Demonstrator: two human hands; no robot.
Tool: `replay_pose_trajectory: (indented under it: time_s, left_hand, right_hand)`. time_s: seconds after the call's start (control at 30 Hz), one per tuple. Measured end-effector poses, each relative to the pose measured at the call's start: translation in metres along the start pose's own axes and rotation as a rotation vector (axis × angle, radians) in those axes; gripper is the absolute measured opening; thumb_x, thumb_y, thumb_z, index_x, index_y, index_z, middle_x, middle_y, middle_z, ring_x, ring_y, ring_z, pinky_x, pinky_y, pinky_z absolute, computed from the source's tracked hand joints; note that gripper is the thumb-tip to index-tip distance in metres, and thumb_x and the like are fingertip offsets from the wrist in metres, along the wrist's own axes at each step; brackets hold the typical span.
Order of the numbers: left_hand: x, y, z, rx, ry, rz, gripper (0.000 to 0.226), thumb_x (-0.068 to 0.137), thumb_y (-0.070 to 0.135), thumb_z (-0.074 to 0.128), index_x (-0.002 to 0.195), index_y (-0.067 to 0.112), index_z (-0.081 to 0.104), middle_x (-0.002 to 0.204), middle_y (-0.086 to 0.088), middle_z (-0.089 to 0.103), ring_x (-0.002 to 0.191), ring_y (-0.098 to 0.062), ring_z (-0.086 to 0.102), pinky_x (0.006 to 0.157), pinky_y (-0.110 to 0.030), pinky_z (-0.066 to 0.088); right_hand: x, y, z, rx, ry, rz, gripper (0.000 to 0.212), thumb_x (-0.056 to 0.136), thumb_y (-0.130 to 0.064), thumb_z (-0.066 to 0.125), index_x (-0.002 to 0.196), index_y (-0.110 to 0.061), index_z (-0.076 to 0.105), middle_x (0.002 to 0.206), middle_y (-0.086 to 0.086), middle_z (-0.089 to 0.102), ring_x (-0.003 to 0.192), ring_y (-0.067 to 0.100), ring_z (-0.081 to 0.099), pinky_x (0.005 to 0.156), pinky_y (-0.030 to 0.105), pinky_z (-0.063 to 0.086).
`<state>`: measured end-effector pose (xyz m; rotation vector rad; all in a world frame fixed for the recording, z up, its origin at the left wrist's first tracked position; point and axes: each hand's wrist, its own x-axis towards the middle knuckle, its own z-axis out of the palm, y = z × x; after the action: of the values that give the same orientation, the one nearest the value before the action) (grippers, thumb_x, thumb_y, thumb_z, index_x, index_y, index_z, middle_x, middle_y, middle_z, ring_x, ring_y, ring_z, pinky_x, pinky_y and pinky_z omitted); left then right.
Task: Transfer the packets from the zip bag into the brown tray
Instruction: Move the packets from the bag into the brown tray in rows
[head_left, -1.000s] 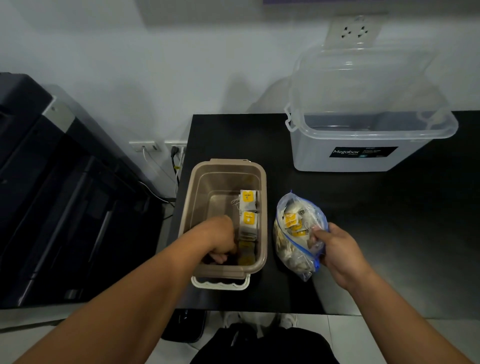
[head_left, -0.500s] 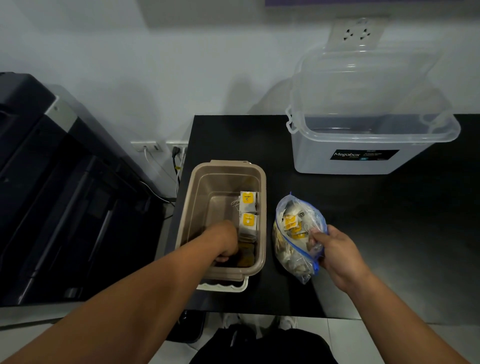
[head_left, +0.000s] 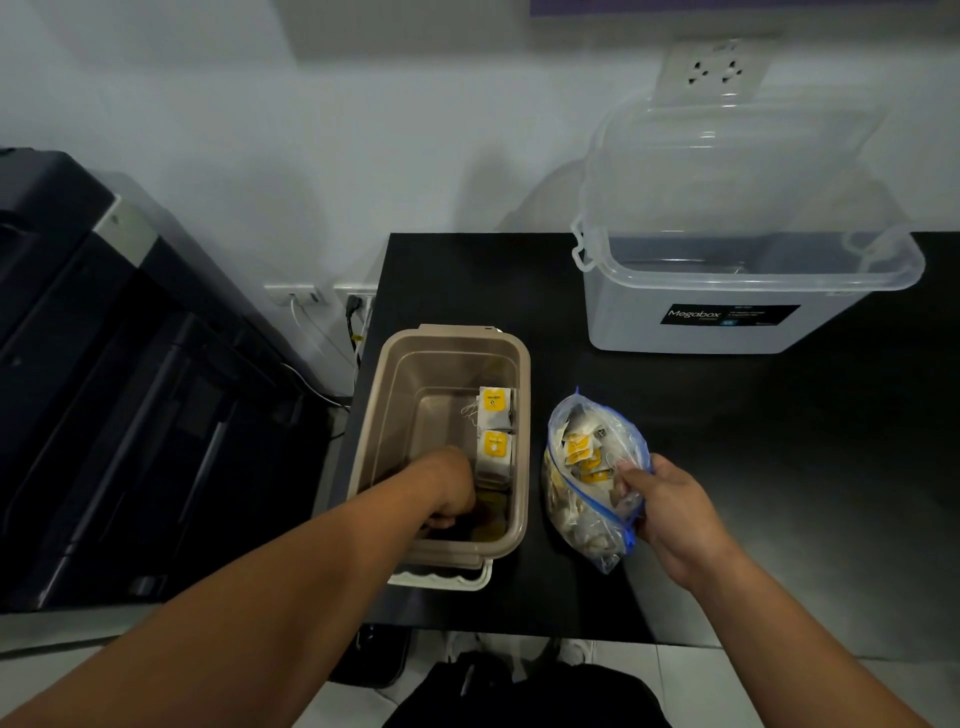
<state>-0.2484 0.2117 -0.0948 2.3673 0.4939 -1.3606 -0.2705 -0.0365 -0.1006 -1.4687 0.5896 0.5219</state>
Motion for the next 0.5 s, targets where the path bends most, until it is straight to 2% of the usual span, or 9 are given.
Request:
replay_pose_trajectory:
  time_s: [0.07, 0.13, 0.2, 0.27, 0.43, 0.5]
  left_hand:
    - [-0.001, 0.001, 0.001, 0.029, -0.002, 0.014, 0.021, 0.096, 0.013, 0.063, 0.077, 0.004, 0.06, 0.062, -0.011, 0.058, 0.045, -0.02, 0.051, 0.047, -0.029, 0.044]
    - [-0.001, 0.0, 0.0, 0.047, -0.004, 0.034, 0.021, 0.096, 0.009, 0.059, 0.076, 0.003, 0.062, 0.063, -0.012, 0.06, 0.046, -0.02, 0.052, 0.049, -0.029, 0.044]
    - [-0.002, -0.001, -0.003, 0.053, -0.019, 0.047, 0.016, 0.096, 0.003, 0.055, 0.083, 0.0, 0.065, 0.071, -0.014, 0.064, 0.048, -0.019, 0.053, 0.05, -0.028, 0.044]
    - [-0.003, -0.002, -0.006, 0.05, -0.039, 0.063, 0.013, 0.097, 0.001, 0.053, 0.091, -0.001, 0.065, 0.076, -0.014, 0.065, 0.048, -0.017, 0.052, 0.048, -0.026, 0.042]
    - [-0.004, -0.001, -0.011, -0.036, -0.008, 0.062, 0.008, 0.098, 0.003, 0.054, 0.101, 0.001, 0.061, 0.068, -0.01, 0.062, 0.049, -0.016, 0.052, 0.043, -0.022, 0.042]
    - [-0.003, 0.002, -0.011, -0.044, 0.016, 0.037, 0.007, 0.097, 0.003, 0.055, 0.094, 0.0, 0.06, 0.073, -0.013, 0.065, 0.05, -0.016, 0.055, 0.044, -0.024, 0.044]
  right_hand:
    - [-0.001, 0.0, 0.0, 0.003, -0.004, 0.0, 0.014, 0.106, -0.015, 0.053, 0.098, -0.011, 0.063, 0.077, 0.003, 0.074, 0.068, 0.015, 0.073, 0.058, 0.034, 0.056]
    - [-0.001, -0.001, 0.0, 0.005, -0.008, 0.002, 0.012, 0.106, -0.015, 0.054, 0.1, -0.011, 0.064, 0.082, 0.006, 0.074, 0.074, 0.018, 0.074, 0.06, 0.035, 0.056]
    - [-0.001, -0.002, 0.0, 0.013, -0.012, 0.005, 0.011, 0.105, -0.014, 0.054, 0.103, -0.011, 0.065, 0.091, 0.01, 0.076, 0.083, 0.024, 0.075, 0.063, 0.037, 0.058]
    - [-0.001, -0.001, -0.001, 0.019, -0.015, 0.005, 0.011, 0.105, -0.013, 0.055, 0.103, -0.012, 0.065, 0.091, 0.009, 0.077, 0.083, 0.025, 0.076, 0.064, 0.037, 0.058]
    - [0.0, -0.001, 0.0, 0.017, -0.025, -0.008, 0.014, 0.105, -0.012, 0.053, 0.095, -0.012, 0.062, 0.068, -0.001, 0.073, 0.065, 0.014, 0.073, 0.06, 0.033, 0.055]
    - [0.0, 0.0, 0.0, 0.015, -0.034, -0.009, 0.015, 0.106, -0.013, 0.053, 0.094, -0.012, 0.062, 0.067, -0.002, 0.073, 0.063, 0.013, 0.072, 0.059, 0.033, 0.055]
